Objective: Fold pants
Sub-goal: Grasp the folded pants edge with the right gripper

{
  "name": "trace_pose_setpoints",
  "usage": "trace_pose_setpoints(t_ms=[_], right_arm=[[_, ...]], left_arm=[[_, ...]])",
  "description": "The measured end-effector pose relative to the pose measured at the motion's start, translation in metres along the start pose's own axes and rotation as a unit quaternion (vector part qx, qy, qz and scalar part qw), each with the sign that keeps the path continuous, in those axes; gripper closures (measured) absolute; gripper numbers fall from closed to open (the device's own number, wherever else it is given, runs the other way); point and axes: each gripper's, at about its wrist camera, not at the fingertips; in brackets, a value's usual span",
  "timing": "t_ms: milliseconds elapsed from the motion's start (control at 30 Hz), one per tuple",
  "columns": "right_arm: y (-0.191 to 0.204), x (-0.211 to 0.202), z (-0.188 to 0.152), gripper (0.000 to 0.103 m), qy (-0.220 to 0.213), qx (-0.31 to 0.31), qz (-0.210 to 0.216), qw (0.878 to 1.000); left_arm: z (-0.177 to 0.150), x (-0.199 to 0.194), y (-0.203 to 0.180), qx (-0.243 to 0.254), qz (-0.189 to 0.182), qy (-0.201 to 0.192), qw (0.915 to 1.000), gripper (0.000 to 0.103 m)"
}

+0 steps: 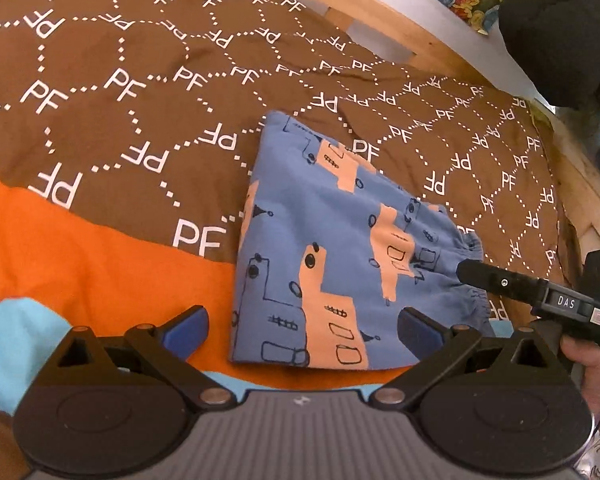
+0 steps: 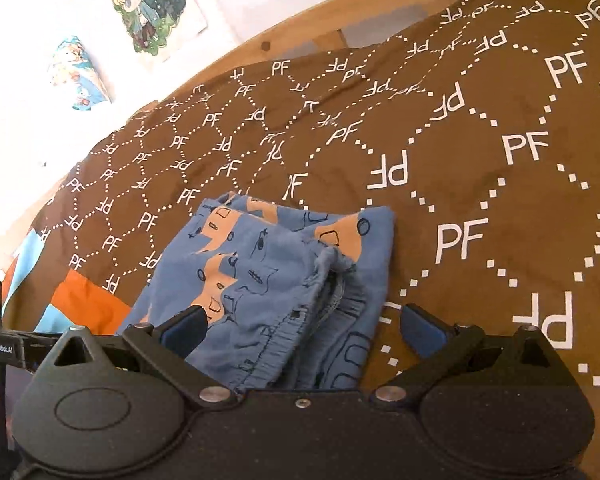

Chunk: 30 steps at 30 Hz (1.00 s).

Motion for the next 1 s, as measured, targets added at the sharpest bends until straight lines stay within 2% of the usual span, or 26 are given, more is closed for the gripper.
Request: trace_pose_setpoints(t_ms=[200,300,367,467,600,733,1000], right_arm=[[-0.012,0.011,0.021,0.001,0.004,0.038,0.028,0.999],[-0.017,0.018,0.030,0.019,0.008,0.053,0.040,0.998],[-0.025,0.020,0.032,0.036,0.007,0.074,0.041,0.996],[-0.040,0.018,0.029,0.046,-0.005,0.110,0.062,0.992],[-0.055,0.013,0.027,0.048,-0.014,0.145,0.097,0.985],[-0.049,0.016,0.026,0.048,-0.010,0.128,0.081,0.988],[-0.046,0.019,0.023,0.051,-0.017,0.125,0.066,0.990]], left_arm=[[0.003,-0.001,0.016,-0.057,-0.027,-0.004,0.9980,0.001],[0.003,-0.002,0.027,-0.100,-0.049,-0.007,0.9937,0.010],[0.003,-0.001,0.030,-0.113,-0.056,-0.006,0.9920,0.015],[0.004,-0.001,0.028,-0.108,-0.054,-0.006,0.9927,0.021],[0.005,-0.001,0.024,-0.097,-0.050,-0.005,0.9940,0.024],[0.005,-0.001,0.024,-0.096,-0.043,-0.002,0.9944,0.029],[0.005,-0.002,0.024,-0.091,-0.035,0.001,0.9953,0.032]])
Point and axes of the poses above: each gripper's, at about its wrist camera, not at the fingertips, and x roughly the way its jaws point, y to its left, z to its top, and after that the axes turned 10 degrees about x, right-handed
